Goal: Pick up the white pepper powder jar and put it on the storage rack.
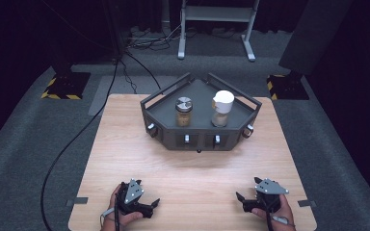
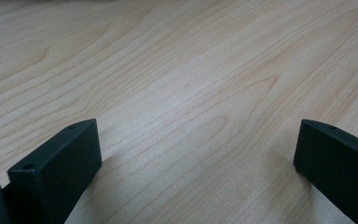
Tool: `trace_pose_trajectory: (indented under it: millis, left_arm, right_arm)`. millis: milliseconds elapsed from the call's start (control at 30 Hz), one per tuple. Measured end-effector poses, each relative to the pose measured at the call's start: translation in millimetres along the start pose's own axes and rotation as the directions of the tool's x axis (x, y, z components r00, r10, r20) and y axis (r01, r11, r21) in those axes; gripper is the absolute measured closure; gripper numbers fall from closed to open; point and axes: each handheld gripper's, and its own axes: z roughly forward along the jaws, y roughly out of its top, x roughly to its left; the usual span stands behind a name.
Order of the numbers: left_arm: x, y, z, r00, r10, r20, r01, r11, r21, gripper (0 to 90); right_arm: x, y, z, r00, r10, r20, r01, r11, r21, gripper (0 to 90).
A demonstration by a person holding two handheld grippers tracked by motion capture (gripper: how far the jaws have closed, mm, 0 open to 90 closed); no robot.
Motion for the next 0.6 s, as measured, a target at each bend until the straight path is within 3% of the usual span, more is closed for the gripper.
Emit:
trace_pose_trajectory:
  millis: [367, 600]
  left_arm:
    - [0.0, -0.1, 0.0, 1.0000, 0.000, 0.000, 0.000, 1.0000, 0.000, 0.7]
    - [0.4, 0.0, -0.1, 1.0000, 0.003, 0.003, -0.003, 1.0000, 0.000, 0.7]
  right_arm:
    - [-1.8, -6.7, 3.4, 0.9997, 0.019, -0.017, -0.019, 0.999, 0.030, 6.7]
    - [-6.9, -9.3, 4.6, 0.9976, 0.056, -0.040, -0.054, 0.998, 0.032, 6.7]
